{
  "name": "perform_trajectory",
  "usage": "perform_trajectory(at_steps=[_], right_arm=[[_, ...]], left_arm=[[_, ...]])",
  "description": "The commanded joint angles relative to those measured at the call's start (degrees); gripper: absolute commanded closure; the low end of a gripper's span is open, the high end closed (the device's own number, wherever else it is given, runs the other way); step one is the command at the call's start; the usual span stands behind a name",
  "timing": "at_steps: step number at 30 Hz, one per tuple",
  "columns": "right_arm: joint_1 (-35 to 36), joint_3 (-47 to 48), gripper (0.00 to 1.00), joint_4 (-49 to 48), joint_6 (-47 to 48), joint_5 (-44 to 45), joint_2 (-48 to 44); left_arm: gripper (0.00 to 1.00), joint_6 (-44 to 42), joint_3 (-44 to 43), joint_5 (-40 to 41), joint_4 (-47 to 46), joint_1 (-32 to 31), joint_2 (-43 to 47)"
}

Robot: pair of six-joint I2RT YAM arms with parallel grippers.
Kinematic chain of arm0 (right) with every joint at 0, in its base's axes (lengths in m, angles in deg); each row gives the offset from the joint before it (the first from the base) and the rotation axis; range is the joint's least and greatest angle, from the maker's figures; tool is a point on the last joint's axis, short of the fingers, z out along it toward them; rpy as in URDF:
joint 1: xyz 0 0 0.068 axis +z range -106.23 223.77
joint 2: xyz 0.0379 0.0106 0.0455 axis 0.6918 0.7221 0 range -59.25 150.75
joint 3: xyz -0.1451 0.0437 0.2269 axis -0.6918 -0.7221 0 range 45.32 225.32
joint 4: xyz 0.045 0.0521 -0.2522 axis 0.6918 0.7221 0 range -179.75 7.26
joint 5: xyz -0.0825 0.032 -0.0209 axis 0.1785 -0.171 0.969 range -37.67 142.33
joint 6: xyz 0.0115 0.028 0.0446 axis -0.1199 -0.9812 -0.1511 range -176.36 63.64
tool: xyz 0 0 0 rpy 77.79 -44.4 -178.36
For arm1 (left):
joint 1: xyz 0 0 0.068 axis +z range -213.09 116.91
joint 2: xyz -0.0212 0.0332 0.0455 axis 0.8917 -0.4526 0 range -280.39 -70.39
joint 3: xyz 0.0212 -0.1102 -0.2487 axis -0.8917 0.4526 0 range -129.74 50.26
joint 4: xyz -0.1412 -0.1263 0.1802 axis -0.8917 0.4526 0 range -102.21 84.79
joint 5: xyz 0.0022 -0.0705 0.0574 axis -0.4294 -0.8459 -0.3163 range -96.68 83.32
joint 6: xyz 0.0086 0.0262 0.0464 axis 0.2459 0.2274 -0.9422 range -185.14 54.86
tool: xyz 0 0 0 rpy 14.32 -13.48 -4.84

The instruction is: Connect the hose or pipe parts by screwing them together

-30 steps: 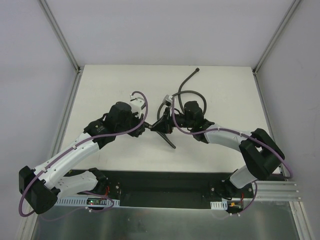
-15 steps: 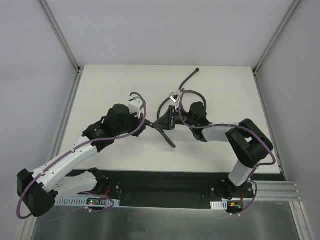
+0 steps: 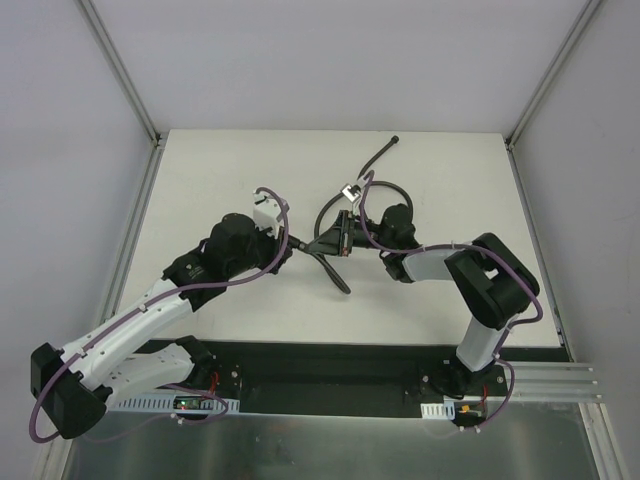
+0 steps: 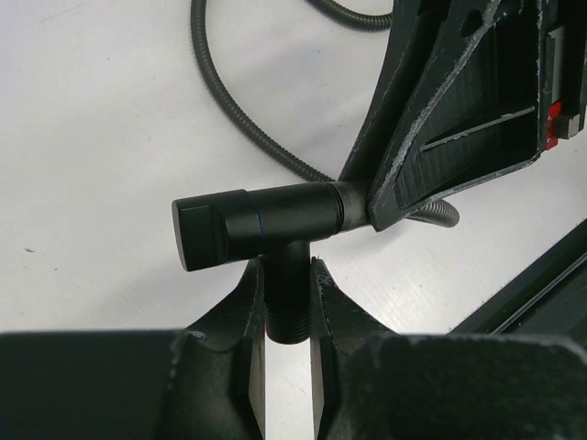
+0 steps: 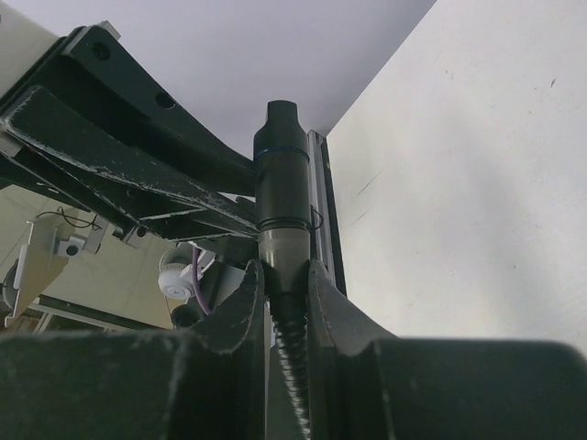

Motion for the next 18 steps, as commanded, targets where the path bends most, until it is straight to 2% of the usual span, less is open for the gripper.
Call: perform_trajectory(at_steps=[1,2,10,12,18], right_arm=[[-0.83,0.85,0.86,-16.43,-1.44,4.53,-1.41],[-1.09,0.42,0.79,-15.38,-0.82,4.97,-1.85],[-3.47,-4.5,0.58,-9.58,9.19,6.81,-6.15],[-3.82,-5.21,0.48,-5.89,13.13,7.78,-8.52],[-3.82,-5.92,0.35,1.84,20.26,8.84,-14.23]], left_arm=[[1.0,2.39,0.32,-4.75,-5.35,-2.75,1.09],[1.0,2.48,0.32,-4.4,-5.34,-2.75,1.0],[1.0,4.77,-1.08,-2.99,-2.36,-2.67,-1.37],[1.0,5.2,-1.53,-2.64,-1.57,-2.67,-1.98],[1.0,6.34,-2.93,-1.14,-0.07,-2.58,-4.18]])
